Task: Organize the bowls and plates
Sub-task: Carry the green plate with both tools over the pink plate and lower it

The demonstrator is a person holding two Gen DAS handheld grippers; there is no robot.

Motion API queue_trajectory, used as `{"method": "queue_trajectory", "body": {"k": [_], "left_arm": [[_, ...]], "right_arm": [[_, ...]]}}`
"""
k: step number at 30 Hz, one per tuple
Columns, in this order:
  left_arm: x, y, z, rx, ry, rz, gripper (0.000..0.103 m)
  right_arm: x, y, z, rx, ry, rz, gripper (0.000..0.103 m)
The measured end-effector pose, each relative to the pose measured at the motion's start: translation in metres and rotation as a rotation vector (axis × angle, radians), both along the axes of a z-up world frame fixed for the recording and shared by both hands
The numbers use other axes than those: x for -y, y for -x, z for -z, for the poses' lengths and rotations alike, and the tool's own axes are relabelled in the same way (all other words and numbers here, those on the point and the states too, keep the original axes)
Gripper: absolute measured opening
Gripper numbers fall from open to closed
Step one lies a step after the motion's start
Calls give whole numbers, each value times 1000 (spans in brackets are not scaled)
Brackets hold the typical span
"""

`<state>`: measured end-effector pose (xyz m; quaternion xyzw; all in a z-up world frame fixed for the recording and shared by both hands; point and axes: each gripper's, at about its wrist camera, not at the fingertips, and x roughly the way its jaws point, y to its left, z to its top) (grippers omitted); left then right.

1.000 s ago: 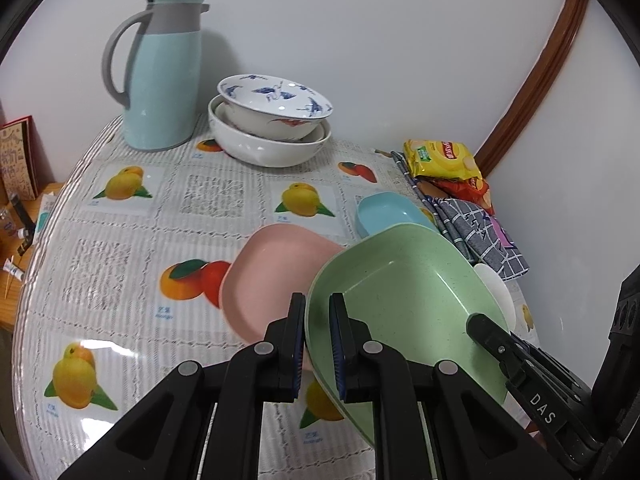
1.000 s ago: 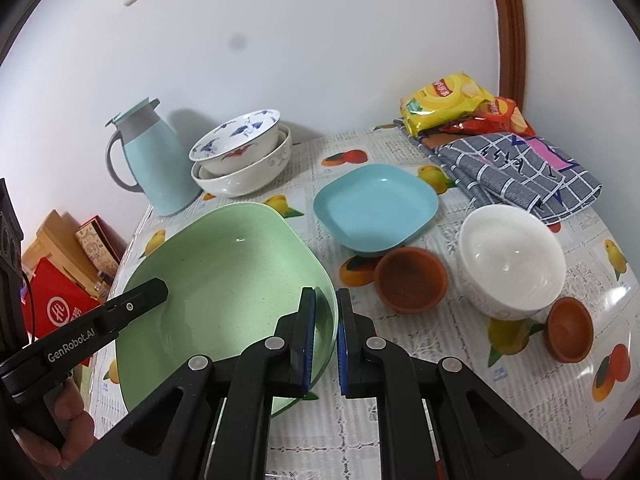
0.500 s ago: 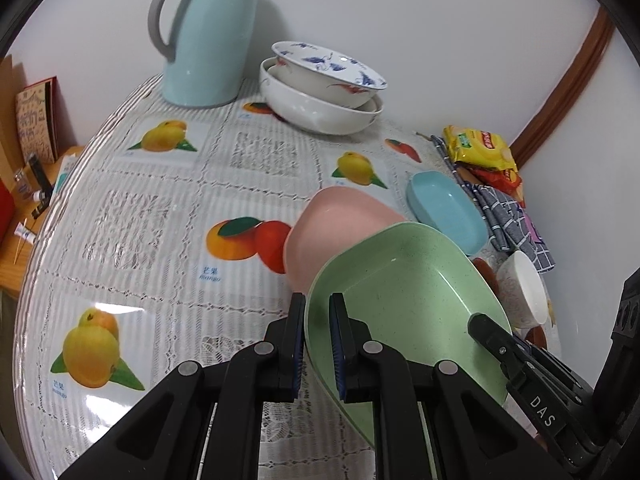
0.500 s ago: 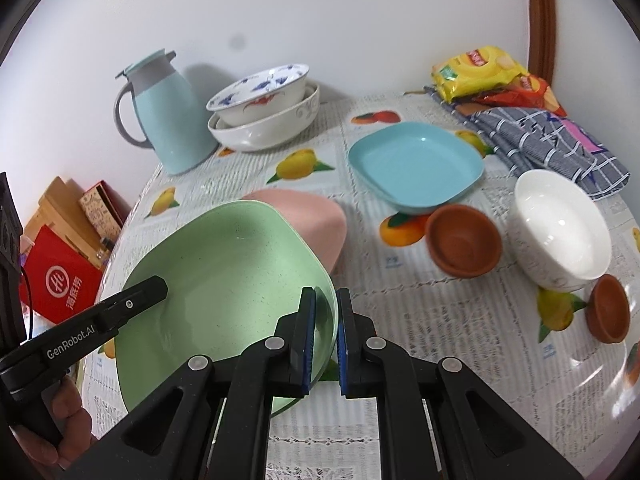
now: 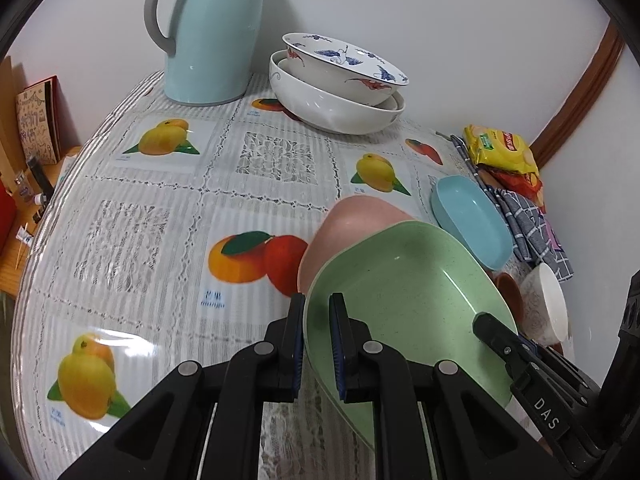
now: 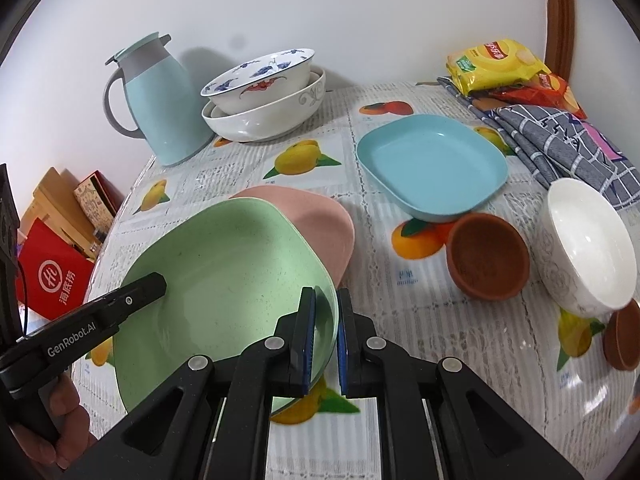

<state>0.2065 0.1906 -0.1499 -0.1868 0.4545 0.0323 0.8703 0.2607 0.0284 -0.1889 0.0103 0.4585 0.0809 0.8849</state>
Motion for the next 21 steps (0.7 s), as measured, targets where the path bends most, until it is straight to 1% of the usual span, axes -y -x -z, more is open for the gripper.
{"method": "queue_trajectory", "body": {"k": [7, 9, 19, 21], "left_arm": [[5, -20, 11, -17, -47, 0, 12], [6, -23, 12, -8, -64, -2, 12], [2, -26, 11, -5, -66, 4, 12], [1, -27, 10, -6, -65, 6, 12]], "right_arm": [[-2, -21, 11, -14, 33, -11, 10], [-1, -27, 15, -17, 46, -10, 11], [-4, -57, 21, 1, 72, -21, 11], [-7, -64, 23, 0, 82, -27, 12]]}}
